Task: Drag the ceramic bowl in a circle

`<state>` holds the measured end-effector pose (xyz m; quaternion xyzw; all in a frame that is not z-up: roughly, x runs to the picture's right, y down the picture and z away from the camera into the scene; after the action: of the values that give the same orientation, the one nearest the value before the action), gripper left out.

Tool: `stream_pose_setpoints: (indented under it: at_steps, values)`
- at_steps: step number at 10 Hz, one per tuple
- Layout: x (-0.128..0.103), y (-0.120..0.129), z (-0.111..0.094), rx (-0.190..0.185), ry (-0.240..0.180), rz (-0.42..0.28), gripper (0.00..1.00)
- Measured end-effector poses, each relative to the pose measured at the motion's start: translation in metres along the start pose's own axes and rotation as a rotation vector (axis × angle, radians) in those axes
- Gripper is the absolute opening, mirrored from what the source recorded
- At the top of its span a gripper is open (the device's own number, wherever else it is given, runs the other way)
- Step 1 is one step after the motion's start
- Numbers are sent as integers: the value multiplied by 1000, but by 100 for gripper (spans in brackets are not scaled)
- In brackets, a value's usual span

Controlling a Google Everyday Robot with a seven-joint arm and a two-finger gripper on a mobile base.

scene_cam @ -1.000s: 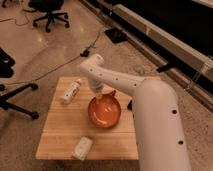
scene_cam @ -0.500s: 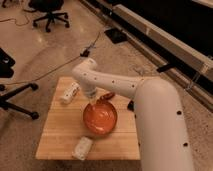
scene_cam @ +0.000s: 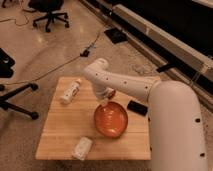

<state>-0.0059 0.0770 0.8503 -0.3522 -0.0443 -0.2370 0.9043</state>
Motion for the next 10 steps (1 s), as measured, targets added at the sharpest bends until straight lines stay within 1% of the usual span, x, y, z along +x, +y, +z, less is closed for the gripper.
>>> stream_pose_setpoints:
  at_steps: [1, 3, 4, 5, 6, 7, 9, 10]
  values:
    - [13, -1, 2, -5, 3, 10, 0]
    - [25, -7, 7, -5, 5, 14, 0]
    - [28, -15, 9, 3, 9, -2, 0]
    - [25, -24, 11, 19, 12, -26, 0]
    - [23, -31, 13, 28, 18, -49, 0]
    - [15, -39, 15, 40, 22, -80, 0]
    - [-10, -55, 16, 73, 26, -160, 0]
    - [-19, -60, 15, 83, 25, -184, 0]
